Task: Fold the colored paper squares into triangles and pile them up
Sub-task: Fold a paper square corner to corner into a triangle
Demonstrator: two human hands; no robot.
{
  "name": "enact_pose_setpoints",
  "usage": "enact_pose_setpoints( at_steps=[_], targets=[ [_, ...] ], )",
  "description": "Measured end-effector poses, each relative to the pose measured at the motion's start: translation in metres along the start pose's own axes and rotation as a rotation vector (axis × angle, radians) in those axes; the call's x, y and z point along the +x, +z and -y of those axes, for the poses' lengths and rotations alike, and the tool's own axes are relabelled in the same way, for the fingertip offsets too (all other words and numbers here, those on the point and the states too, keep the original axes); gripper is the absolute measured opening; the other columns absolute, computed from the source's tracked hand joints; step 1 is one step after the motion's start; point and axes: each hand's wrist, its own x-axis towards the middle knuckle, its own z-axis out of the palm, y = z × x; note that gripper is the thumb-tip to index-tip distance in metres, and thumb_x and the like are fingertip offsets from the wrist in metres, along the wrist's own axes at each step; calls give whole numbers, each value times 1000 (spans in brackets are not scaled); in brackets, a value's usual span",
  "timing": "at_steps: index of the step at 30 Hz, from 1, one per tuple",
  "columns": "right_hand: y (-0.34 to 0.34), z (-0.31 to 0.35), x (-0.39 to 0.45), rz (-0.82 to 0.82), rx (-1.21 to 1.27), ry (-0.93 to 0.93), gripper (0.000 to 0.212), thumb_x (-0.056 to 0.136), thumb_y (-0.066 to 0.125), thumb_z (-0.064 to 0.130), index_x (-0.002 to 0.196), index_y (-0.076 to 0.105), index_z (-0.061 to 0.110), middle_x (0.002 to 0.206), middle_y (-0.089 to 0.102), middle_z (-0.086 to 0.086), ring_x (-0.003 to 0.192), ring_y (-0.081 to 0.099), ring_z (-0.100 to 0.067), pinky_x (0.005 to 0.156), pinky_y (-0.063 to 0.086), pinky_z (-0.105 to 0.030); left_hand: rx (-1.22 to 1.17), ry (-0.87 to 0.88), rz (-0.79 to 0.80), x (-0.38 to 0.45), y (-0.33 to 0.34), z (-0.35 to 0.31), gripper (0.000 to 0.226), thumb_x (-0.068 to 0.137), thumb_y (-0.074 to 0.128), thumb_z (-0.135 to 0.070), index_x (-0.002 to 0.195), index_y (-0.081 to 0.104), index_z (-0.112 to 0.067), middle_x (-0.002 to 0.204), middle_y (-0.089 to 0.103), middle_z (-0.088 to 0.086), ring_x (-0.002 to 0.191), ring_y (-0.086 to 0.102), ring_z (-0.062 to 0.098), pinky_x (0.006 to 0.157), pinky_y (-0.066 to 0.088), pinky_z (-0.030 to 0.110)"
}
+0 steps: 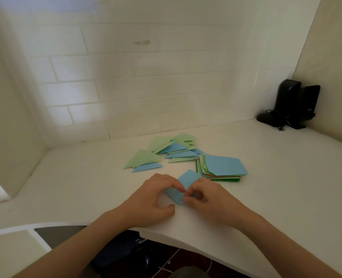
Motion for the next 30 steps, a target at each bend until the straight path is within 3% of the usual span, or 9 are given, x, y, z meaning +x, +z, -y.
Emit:
enact_pose_setpoints(
  at_steps=[2, 4, 8, 11, 16, 19, 24, 30],
  targets=[
    [-7, 0, -1, 28, 46, -5, 10, 88, 59, 37, 78, 60, 37, 88, 57, 7, 69, 50, -3, 63, 38, -14, 68, 38, -35, -1, 3, 5, 34, 73, 59, -10, 103, 65, -24, 102, 62, -14, 97, 54, 4, 86, 42, 22],
    [-14, -1, -1, 28, 78, -5, 10, 89, 57, 36, 81, 62, 33, 88, 60, 7, 75, 54, -5, 67, 41, -17, 147, 27, -86, -1, 5, 12, 25, 76, 56, -13, 96, 66, -24, 94, 62, -14, 89, 55, 4, 78, 47, 27],
    [-13, -2, -2, -20, 24, -45, 6, 85, 64, 34, 79, 63, 32, 87, 58, 11, 81, 54, -1, 69, 40, -10, 194, 38, -142, 0, 5, 14, 20, 84, 49, -33, 89, 66, -25, 87, 61, -15, 81, 51, 0, 70, 42, 17],
    [-9, -8, -7, -124, 30, -108, 6, 79, 71, 33, 79, 65, 30, 88, 60, 11, 84, 55, -2, 75, 41, -12, 242, 60, -123, 1, 7, 12, 21, 86, 50, -37, 87, 66, -25, 86, 60, -15, 80, 47, -2, 70, 36, 11],
    [-8, -19, -19, -117, -31, -142, 13, 85, 64, 38, 85, 73, 29, 106, 55, 21, 101, 49, 9, 85, 29, 0, 181, -6, -127, 4, 9, 15, 12, 81, 64, -34, 82, 67, -23, 83, 58, -15, 71, 50, -3, 64, 39, 11],
    [-3, -20, -21, -157, -53, -106, 18, 77, 66, 52, 80, 70, 34, 106, 53, 24, 106, 45, 8, 90, 31, -5, 131, -51, -130, 5, 10, 13, 19, 79, 63, -42, 79, 67, -24, 79, 58, -12, 70, 53, 4, 64, 43, 18],
    [11, -16, -13, -298, -43, -19, 21, 77, 65, 52, 64, 59, 37, 98, 53, 19, 104, 47, 0, 92, 41, -32, 142, -208, -179, 11, 12, 9, 22, 79, 69, -47, 74, 63, -26, 79, 57, -12, 76, 51, 4, 66, 34, 13],
    [13, -14, -9, -339, -3, 68, 23, 70, 73, 50, 65, 65, 29, 98, 50, 15, 106, 44, -2, 90, 41, -28, 225, -299, -213, 10, 19, 10, 32, 73, 68, -56, 75, 55, -27, 88, 49, -13, 88, 41, 5, 71, 32, 10]
  ],
)
